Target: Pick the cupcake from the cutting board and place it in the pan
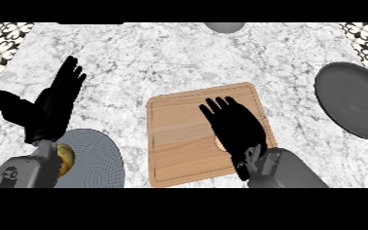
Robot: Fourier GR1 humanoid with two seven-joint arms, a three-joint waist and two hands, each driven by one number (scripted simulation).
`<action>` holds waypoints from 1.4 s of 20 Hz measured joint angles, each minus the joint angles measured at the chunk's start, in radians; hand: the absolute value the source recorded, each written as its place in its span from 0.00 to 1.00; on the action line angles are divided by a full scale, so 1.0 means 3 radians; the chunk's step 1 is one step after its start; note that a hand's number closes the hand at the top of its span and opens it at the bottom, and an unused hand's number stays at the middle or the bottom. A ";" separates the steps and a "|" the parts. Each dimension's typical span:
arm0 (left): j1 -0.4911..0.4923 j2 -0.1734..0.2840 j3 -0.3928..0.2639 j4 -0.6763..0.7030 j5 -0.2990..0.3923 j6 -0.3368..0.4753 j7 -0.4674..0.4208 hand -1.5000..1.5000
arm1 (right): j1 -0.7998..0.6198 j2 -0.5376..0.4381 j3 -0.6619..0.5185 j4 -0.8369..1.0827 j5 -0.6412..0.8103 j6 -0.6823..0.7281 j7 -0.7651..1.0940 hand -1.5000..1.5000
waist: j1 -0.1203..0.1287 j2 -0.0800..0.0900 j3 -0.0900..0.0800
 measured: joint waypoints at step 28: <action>0.0030 -0.0230 0.0187 -0.0015 -0.0206 -0.0201 0.0011 0.50 | -0.0044 0.0457 -0.0261 0.1426 0.0879 -0.0905 -0.1374 1.00 | 0.0004 -0.0008 -0.0002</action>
